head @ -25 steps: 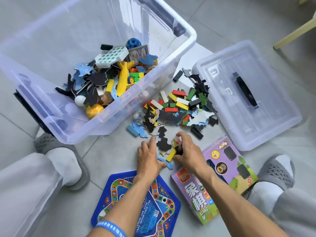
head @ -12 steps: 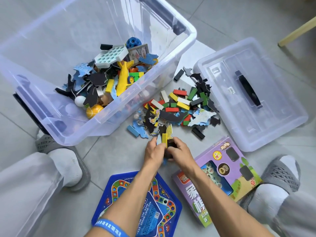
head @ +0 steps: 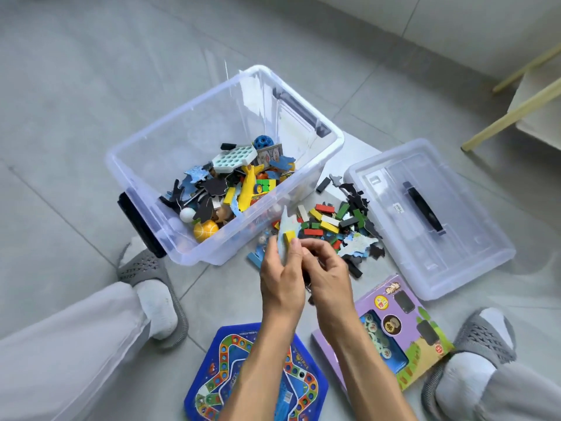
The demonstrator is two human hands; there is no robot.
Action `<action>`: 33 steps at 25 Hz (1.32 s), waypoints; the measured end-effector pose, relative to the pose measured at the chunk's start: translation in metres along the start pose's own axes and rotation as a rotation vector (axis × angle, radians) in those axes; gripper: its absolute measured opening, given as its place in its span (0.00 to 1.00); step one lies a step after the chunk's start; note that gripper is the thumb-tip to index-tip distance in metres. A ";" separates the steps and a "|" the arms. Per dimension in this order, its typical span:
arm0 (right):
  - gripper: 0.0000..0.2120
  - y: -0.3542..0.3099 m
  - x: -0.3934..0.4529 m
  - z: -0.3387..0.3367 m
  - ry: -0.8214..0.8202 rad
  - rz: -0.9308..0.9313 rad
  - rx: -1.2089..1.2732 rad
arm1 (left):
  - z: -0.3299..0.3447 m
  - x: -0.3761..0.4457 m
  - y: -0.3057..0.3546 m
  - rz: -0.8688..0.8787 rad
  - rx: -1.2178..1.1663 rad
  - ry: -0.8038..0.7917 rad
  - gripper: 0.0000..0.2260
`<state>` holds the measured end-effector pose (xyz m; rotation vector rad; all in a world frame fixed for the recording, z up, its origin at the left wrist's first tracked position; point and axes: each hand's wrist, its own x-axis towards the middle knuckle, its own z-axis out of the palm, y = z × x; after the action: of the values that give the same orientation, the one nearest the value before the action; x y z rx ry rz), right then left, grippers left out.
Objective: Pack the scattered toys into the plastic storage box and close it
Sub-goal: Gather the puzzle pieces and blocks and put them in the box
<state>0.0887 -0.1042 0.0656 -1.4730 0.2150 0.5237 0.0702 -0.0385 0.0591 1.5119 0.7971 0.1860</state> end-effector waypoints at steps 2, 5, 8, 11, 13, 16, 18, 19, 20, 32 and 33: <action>0.04 -0.056 -0.001 0.029 -0.096 -0.056 0.021 | -0.021 0.015 0.054 0.066 -0.069 0.068 0.10; 0.05 -0.125 0.022 0.059 -0.132 0.032 0.019 | -0.063 0.058 0.118 -0.047 -0.066 0.170 0.21; 0.11 -0.131 0.045 0.040 0.122 -0.096 -0.209 | -0.087 0.052 0.123 0.136 0.064 0.413 0.18; 0.10 -0.062 0.035 -0.010 0.216 0.007 -0.211 | -0.064 0.015 0.068 0.261 0.013 0.386 0.07; 0.11 0.005 0.024 -0.044 0.185 0.171 -0.447 | -0.041 0.004 0.007 0.082 0.156 0.251 0.06; 0.12 0.067 0.039 -0.074 0.165 0.172 -0.769 | -0.024 0.033 -0.071 -0.123 0.486 0.066 0.11; 0.13 0.078 0.071 -0.076 0.138 0.054 -0.896 | -0.023 0.065 -0.101 -0.204 0.696 0.000 0.17; 0.15 0.081 0.090 -0.074 0.113 -0.013 -0.951 | -0.022 0.081 -0.111 -0.242 0.773 -0.009 0.19; 0.18 0.083 0.107 -0.070 0.087 -0.082 -1.027 | -0.022 0.092 -0.117 -0.264 0.825 -0.001 0.20; 0.12 0.122 0.150 -0.075 0.027 -0.185 -1.419 | 0.003 0.095 -0.111 -0.113 0.578 0.004 0.09; 0.12 0.122 0.145 -0.078 0.038 -0.137 -1.315 | 0.006 0.101 -0.102 -0.072 0.609 -0.014 0.07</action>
<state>0.1723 -0.1493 -0.1154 -2.7446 -0.2761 0.5369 0.1116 0.0041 -0.0716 2.0446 0.9451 -0.1375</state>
